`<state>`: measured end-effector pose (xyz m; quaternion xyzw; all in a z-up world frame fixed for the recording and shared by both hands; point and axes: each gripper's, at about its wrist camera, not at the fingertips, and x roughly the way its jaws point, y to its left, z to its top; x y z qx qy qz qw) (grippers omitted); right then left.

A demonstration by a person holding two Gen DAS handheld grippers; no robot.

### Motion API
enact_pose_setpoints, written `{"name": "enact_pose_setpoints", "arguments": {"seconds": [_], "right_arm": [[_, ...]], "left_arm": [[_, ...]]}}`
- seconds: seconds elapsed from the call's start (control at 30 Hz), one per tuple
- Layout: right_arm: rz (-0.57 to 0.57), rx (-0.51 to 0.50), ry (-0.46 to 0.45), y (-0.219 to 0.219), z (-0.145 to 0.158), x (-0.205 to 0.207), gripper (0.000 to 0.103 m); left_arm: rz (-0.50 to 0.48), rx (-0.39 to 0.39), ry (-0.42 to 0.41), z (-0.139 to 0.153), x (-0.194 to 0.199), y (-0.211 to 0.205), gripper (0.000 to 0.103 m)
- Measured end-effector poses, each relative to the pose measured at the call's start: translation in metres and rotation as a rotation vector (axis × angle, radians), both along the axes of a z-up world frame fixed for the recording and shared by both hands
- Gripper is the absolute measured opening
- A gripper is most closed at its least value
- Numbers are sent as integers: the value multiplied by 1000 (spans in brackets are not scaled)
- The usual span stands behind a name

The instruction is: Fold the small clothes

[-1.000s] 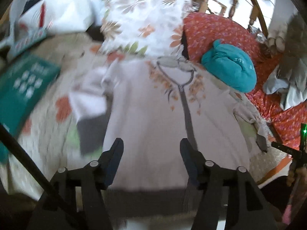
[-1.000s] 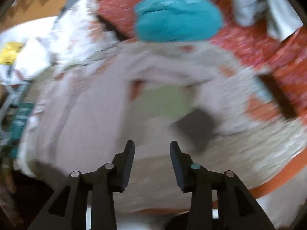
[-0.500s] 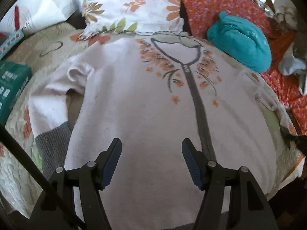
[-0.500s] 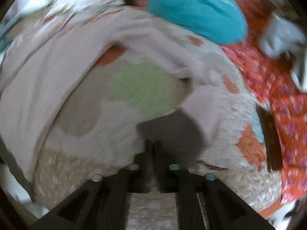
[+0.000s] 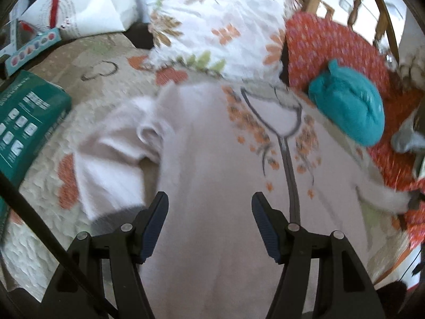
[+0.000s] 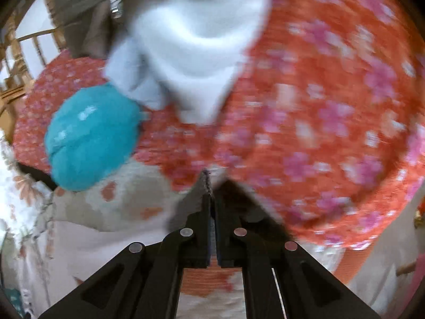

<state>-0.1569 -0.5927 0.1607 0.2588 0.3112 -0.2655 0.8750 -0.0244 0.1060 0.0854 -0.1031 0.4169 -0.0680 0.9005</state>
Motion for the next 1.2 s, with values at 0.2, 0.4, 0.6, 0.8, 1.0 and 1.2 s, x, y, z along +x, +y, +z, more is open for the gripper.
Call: {"name": "enact_pose_setpoints", "arguments": {"seconds": [0.2, 0.4, 0.6, 0.8, 1.0, 1.2], "right_arm": [[328, 106, -50, 123, 12, 90, 2], [683, 145, -15, 318, -10, 194, 2], [906, 135, 62, 476, -47, 254, 2], [987, 76, 164, 572, -89, 291, 2], [991, 54, 242, 618, -128, 321, 2], [1056, -31, 239, 644, -125, 323, 3]], "left_arm": [[65, 44, -71, 29, 15, 34, 64], [169, -7, -86, 22, 15, 80, 65], [274, -57, -67, 17, 10, 128, 65], [388, -152, -63, 15, -1, 175, 65], [461, -185, -54, 11, -7, 200, 65], [519, -197, -60, 12, -15, 215, 65]]}}
